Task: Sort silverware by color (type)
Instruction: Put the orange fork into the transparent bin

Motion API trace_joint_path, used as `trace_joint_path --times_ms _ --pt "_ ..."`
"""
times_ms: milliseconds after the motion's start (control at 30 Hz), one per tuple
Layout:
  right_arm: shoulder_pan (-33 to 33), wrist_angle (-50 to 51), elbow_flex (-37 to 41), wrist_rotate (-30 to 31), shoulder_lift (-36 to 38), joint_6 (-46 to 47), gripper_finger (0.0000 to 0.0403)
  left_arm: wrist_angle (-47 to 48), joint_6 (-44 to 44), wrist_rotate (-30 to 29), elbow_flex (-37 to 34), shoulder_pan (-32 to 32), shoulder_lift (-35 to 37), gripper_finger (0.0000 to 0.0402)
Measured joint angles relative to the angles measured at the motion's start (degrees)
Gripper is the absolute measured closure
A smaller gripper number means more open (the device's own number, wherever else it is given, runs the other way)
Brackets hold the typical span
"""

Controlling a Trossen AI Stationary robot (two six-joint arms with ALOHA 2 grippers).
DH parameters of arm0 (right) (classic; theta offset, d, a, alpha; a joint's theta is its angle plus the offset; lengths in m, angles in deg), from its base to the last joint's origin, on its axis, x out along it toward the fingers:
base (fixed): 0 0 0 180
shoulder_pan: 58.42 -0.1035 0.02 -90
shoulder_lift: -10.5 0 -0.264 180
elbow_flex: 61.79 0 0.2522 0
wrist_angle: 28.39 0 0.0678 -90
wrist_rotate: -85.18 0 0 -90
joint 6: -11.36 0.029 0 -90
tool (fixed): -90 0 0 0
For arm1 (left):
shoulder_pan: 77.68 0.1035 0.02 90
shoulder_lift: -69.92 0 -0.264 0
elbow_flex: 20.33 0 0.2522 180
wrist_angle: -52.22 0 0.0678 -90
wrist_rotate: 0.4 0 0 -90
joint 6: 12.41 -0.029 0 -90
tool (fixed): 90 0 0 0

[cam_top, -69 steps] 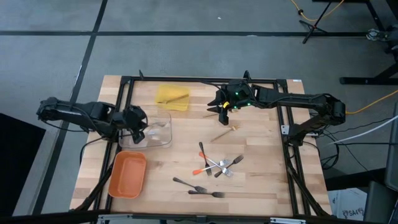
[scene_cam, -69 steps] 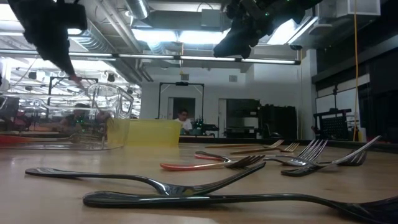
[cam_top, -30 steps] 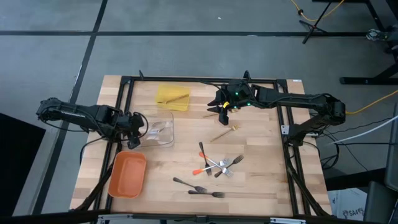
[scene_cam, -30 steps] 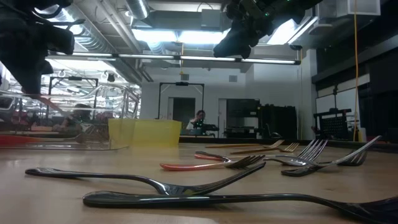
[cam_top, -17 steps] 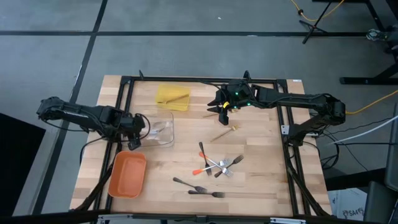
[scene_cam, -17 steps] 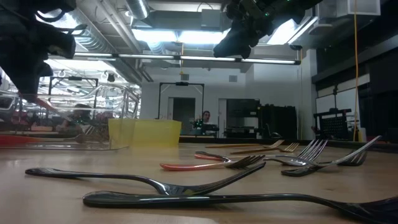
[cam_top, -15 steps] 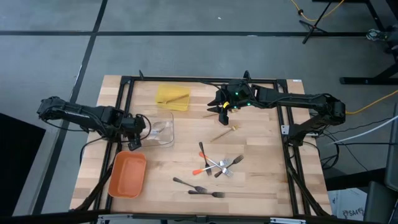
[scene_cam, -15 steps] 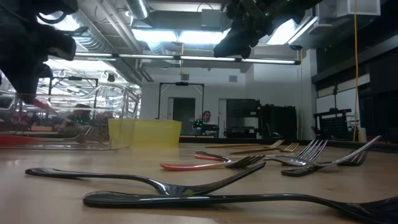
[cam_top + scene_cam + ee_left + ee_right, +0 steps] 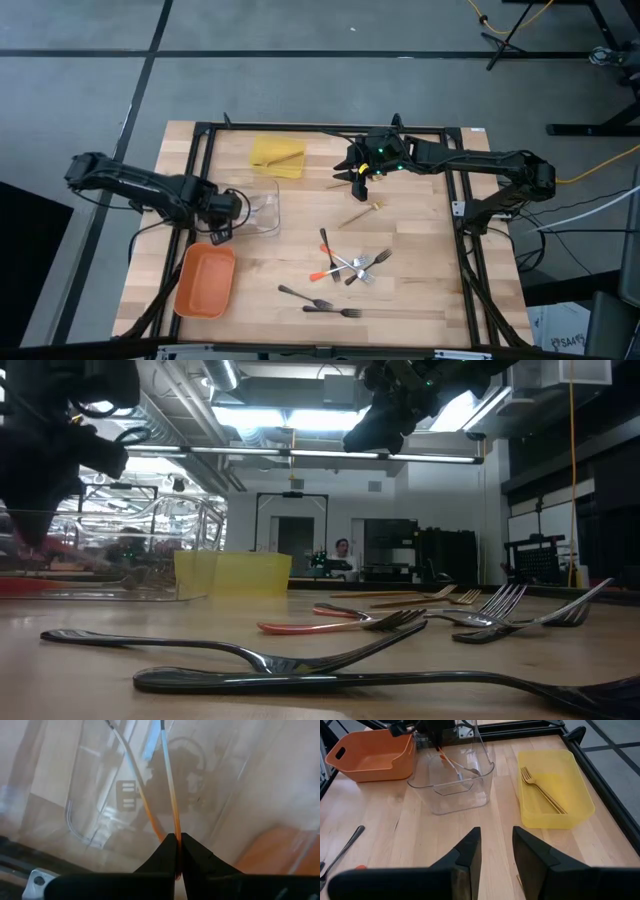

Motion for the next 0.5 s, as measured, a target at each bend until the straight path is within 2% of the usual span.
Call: trace_joint_path --times_ms 500 --pt "0.0 0.0 0.0 0.0 0.0 0.0 0.0302 -0.8 0.0 -0.1 0.0 0.0 -6.8 0.0394"
